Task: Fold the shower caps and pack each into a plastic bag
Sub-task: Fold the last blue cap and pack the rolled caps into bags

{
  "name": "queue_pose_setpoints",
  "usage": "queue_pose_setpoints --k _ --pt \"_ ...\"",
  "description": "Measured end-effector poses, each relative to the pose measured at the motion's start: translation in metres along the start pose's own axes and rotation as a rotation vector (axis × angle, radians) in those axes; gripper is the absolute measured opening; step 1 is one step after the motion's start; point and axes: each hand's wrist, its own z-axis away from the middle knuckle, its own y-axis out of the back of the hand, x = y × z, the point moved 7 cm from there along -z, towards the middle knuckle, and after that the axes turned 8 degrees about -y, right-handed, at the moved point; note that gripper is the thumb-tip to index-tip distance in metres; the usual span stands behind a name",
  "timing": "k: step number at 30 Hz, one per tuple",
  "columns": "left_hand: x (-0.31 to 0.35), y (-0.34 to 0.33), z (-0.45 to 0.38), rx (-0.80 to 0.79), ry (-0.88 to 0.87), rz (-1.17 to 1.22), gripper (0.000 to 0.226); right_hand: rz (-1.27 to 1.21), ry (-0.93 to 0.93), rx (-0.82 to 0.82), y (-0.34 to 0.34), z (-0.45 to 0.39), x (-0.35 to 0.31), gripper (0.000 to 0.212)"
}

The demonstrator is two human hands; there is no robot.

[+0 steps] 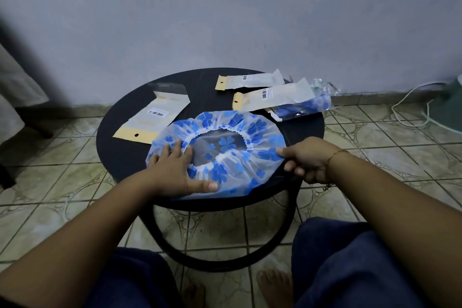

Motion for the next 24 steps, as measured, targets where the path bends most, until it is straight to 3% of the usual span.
queue_pose_setpoints --k 5,9,13,16,19,22,24 --pt "-0.004 -0.009 0.003 -0.049 -0.053 -0.040 0.160 -0.255 -0.147 -0.099 0.006 -0.011 0.016 0.023" --pt "-0.008 -0.010 0.004 -0.063 -0.081 -0.058 0.157 -0.078 -0.078 0.031 0.010 -0.012 0.011 0.022" --pt "-0.007 -0.008 0.011 -0.027 -0.164 0.013 0.151 0.355 0.165 0.354 0.023 -0.010 -0.003 0.022" --pt "-0.013 0.006 0.024 0.054 -0.244 0.100 0.141 0.477 0.509 0.554 0.027 0.009 -0.018 0.045" --pt "-0.029 0.010 0.035 0.065 -0.255 0.088 0.143 0.718 0.919 0.435 0.002 0.034 -0.027 0.069" --pt "-0.043 -0.006 0.040 -0.010 -0.228 -0.011 0.140 1.016 0.844 0.173 -0.022 0.018 -0.005 0.088" --pt "-0.049 -0.011 0.041 0.011 -0.220 -0.053 0.134 1.167 0.743 0.106 -0.022 0.006 0.009 0.100"
